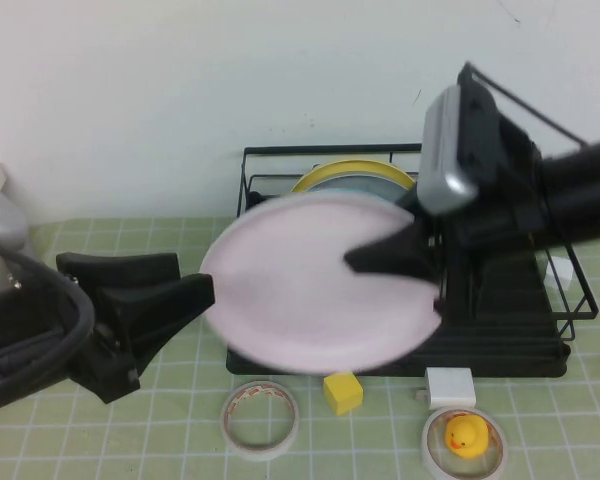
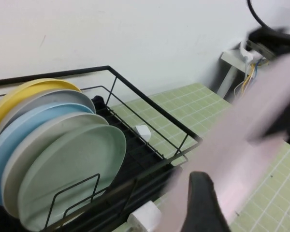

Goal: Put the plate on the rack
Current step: Place the plate on the rack

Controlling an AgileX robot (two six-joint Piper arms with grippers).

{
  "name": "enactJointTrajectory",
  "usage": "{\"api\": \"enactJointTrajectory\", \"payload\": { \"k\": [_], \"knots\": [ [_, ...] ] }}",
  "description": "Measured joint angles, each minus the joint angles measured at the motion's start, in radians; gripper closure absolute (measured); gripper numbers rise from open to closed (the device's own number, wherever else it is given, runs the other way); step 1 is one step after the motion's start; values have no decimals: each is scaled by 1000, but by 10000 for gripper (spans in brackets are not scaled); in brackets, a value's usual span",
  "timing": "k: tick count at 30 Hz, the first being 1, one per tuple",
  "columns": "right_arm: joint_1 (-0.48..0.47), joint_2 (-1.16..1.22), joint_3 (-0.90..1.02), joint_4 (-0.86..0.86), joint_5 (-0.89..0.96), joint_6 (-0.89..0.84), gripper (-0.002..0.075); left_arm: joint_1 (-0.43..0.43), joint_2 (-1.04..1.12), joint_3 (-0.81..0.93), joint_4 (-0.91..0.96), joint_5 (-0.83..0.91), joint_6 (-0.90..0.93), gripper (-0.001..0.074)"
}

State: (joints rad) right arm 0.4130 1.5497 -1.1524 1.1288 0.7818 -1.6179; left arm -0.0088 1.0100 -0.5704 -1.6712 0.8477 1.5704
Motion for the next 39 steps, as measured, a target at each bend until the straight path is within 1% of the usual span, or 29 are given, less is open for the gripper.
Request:
{"api": "enactJointTrajectory", "payload": {
  "k": [3,5,7,11,12,14,18,24,29,37,39],
  "knots": [
    [-49,57,-82,-26,9,20,572,0,-2,0,52,-17,-33,364],
    [-85,102,-144,-36,22,13,572,0,-2,0,127,-42,-103,396],
    [-114,143,-199,-46,33,-24,572,0,-3,0,217,-78,-202,455],
    [-158,241,-298,-56,49,-77,572,0,-4,0,404,-106,-429,646],
    [-163,262,-314,-58,49,-81,572,0,-9,0,440,-98,-469,677],
    [-168,317,-346,-60,51,-87,572,0,-23,0,493,-77,-524,710],
    [-169,423,-392,-60,68,-108,572,0,-86,0,543,-32,-578,729],
    [-169,538,-416,-60,61,-243,573,0,-209,0,606,-17,-572,734],
    [-169,553,-420,-32,61,-295,573,0,-273,0,667,-47,-570,735],
    [-169,559,-424,-24,52,-295,573,0,-285,0,723,-54,-577,735],
    [-167,559,-424,-24,35,-293,561,0,-285,0,731,-54,-578,735]
  ]
}}
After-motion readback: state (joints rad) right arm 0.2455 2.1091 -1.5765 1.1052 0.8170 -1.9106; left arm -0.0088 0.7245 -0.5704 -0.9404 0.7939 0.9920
